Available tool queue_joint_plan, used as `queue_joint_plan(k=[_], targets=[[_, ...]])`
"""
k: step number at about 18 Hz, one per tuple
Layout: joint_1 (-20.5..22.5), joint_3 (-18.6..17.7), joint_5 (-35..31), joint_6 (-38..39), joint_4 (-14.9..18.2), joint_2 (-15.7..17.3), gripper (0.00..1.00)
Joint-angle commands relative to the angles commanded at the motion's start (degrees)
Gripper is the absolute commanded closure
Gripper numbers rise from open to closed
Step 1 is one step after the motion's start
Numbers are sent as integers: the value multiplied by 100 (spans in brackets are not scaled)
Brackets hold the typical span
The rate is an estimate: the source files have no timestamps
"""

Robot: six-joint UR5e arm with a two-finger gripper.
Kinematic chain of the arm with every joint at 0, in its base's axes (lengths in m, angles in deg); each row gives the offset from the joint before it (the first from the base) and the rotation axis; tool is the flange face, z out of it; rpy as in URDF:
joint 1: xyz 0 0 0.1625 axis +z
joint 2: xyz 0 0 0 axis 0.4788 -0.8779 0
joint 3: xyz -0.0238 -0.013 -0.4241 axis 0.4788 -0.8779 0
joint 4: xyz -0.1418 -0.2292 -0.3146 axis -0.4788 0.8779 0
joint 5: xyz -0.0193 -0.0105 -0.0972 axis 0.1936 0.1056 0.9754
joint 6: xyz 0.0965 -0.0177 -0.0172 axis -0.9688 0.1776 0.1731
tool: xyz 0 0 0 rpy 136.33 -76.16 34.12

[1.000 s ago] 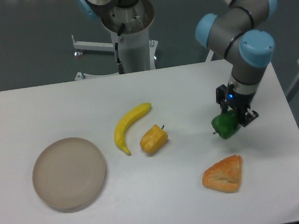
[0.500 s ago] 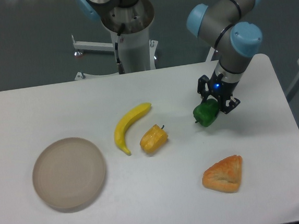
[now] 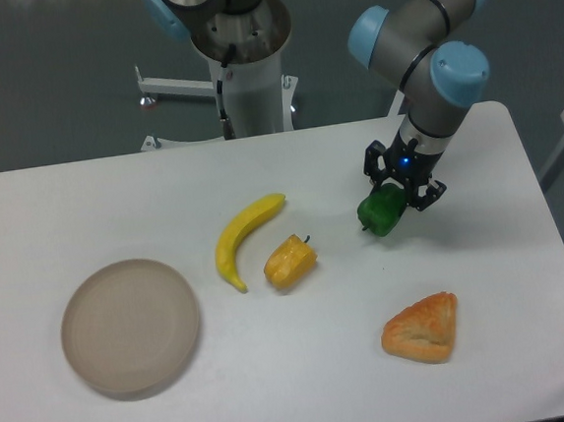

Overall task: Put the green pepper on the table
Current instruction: 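Lower the green pepper onto the table surface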

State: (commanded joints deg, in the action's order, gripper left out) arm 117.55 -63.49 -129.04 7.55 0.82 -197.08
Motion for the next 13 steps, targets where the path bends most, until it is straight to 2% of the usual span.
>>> queue_joint_plan(k=[11, 13], targets=[[0, 0, 18, -9, -35, -158, 66], [9, 17, 44, -9, -35, -158, 59]])
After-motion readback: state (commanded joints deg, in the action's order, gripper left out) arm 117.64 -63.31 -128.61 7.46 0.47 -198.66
